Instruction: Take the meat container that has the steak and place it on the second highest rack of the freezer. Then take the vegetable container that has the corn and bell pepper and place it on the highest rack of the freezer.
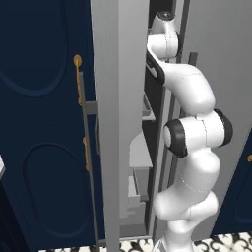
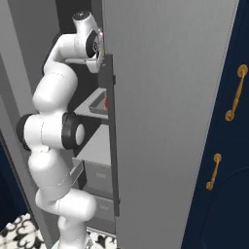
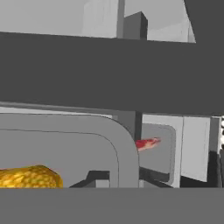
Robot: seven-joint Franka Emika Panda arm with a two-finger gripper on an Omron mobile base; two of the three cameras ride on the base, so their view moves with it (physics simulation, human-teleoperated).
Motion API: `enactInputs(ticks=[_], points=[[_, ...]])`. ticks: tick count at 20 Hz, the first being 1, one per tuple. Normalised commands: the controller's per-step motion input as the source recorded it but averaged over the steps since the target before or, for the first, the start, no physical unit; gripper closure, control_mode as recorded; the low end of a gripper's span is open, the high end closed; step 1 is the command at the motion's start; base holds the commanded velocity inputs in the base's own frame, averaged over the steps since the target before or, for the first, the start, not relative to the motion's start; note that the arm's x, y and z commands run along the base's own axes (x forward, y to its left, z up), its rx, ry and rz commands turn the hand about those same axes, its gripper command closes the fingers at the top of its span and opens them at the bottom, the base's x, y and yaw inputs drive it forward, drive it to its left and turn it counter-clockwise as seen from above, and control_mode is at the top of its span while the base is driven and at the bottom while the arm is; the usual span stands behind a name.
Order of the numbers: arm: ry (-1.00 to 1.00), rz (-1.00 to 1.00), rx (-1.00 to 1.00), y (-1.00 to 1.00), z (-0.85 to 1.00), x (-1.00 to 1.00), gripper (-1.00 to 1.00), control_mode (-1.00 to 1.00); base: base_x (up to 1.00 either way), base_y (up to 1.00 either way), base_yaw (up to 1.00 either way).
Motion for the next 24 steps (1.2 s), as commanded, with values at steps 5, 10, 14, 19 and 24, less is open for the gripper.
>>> enactInputs(ticks=[5,10,14,19,24], points=[[-0.01,0.00,0.00,0.00,-0.03,-0.08,-1.00,-1.00,0.00,0.00,0.00],[-0.24,0.00,0.00,0.00,0.00,-0.85,-1.00,-1.00,0.00,0.00,0.00],[-0.37,0.00,0.00,0.00,-0.33,-1.00,-1.00,-1.00,0.00,0.00,0.00],[-0.16,0.00,0.00,0.00,-0.86,-1.00,-1.00,-1.00,0.00,0.00,0.00],[-0.02,0.00,0.00,0.00,-0.98,-1.00,-1.00,-1.00,0.00,0.00,0.00]])
